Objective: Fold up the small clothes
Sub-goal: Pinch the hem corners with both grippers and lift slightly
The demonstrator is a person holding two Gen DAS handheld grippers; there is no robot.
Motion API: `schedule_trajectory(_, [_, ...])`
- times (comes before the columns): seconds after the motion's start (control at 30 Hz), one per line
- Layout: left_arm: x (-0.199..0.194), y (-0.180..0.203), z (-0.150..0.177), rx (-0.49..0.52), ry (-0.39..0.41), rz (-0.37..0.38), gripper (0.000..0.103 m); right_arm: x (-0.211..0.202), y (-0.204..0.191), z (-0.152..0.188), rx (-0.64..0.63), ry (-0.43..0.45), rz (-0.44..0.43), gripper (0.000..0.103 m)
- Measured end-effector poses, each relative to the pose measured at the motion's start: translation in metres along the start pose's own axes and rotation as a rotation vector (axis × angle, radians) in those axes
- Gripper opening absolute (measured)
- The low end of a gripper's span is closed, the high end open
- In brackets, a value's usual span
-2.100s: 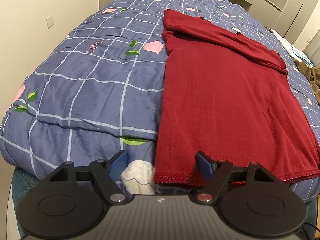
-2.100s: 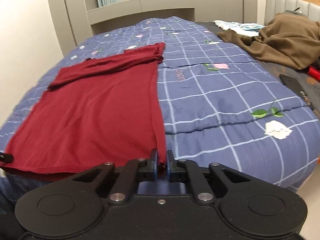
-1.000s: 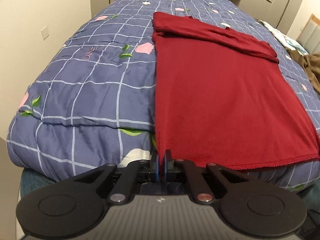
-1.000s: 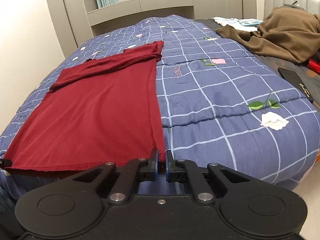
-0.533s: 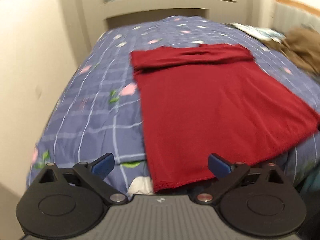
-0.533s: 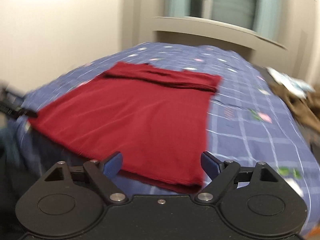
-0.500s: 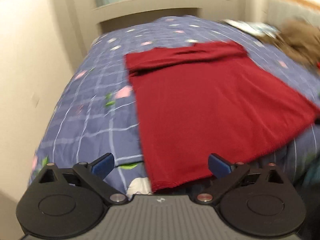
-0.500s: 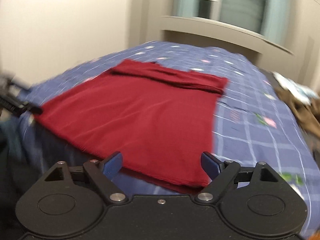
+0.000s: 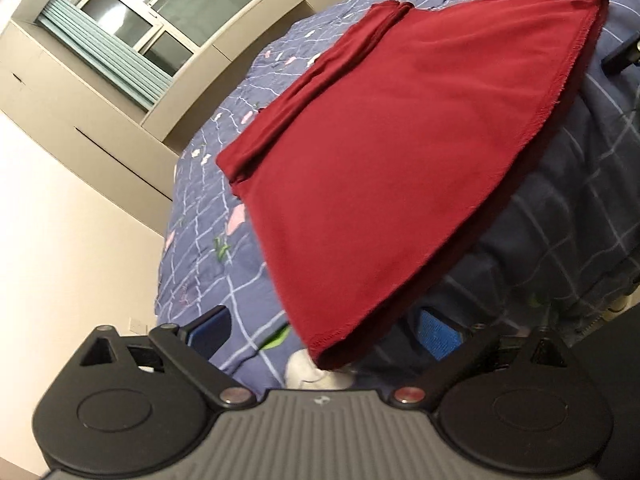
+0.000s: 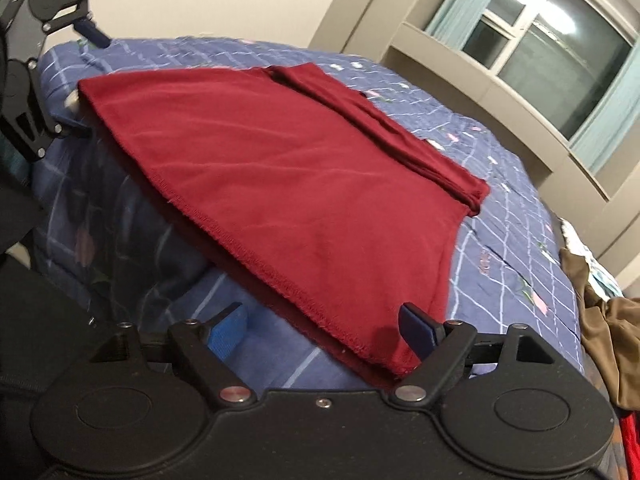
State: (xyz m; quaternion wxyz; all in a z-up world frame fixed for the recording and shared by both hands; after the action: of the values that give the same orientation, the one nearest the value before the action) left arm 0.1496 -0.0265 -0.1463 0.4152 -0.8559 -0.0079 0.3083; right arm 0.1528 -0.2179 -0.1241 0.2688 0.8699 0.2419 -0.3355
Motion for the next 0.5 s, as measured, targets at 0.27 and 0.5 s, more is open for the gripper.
schedule_trajectory(0.27, [-0.0062, -0.0024, 0.0011, 0.015, 0.071, 0.024, 0.06, -0.0028, -0.001, 0.0012, 0.027, 0.051, -0.003, 0.048])
schedule_trajectory(0.5, [-0.0047, -0.0014, 0.0029, 0.036, 0.108, 0.039, 0.049, -0.0062, -0.0062, 0.0064, 0.023, 0.06, 0.009, 0.043])
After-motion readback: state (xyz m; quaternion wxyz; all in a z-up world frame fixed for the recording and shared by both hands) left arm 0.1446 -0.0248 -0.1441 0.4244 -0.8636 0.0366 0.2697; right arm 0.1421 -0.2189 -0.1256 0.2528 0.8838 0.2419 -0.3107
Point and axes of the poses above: each gripper's, at about its wrist camera, not at the fingertips, and x roughly the way its jaws point, y to its right, z to its underside, the point moved 4 cm from there along x, roughly the way its jaws point, and after that the axes turned 8 degrees about -z, right-handed, at the moved point
